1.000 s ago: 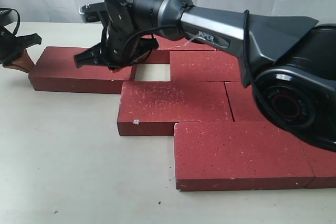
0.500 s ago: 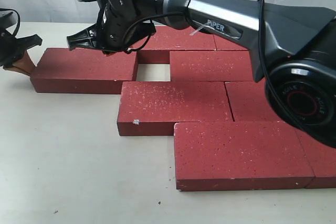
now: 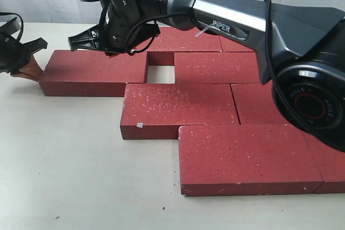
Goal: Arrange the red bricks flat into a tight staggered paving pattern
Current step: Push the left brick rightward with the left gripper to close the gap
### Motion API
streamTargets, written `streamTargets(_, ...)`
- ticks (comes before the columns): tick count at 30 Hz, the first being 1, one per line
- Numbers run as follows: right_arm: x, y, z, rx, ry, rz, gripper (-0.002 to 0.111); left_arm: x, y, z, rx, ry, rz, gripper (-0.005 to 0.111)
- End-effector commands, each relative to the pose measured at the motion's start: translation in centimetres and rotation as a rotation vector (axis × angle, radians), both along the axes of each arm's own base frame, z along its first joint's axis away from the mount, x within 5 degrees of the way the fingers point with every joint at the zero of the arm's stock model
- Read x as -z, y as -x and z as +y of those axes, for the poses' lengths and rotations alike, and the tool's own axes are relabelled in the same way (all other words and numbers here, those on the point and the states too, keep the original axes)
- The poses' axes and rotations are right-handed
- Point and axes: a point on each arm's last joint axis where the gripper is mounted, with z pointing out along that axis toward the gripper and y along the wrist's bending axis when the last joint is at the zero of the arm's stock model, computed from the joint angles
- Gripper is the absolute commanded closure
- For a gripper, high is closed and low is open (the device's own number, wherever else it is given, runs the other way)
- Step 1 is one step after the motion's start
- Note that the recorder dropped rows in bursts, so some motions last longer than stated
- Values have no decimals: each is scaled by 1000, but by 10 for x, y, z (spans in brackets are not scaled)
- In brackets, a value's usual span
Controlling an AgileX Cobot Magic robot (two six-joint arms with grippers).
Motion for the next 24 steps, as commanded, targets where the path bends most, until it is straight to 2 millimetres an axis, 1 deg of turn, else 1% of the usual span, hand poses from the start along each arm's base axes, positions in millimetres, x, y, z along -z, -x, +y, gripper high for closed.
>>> streamTargets(1,-6,-2,-2,5,-6,-21,109,2,-1,-4,1,16,-6,107)
streamTargets(8,-6,-2,-2,3,-12,-30,109,2,-5,-29,53,8,-20,107)
streamTargets(12,-6,-3,-2,3,-10,-31,109,2,-6,-38,74,0,-23,107)
streamTargets(24,-6,-2,-2,3,-6,-27,109,3,-8,-37,68,-25,-45,107)
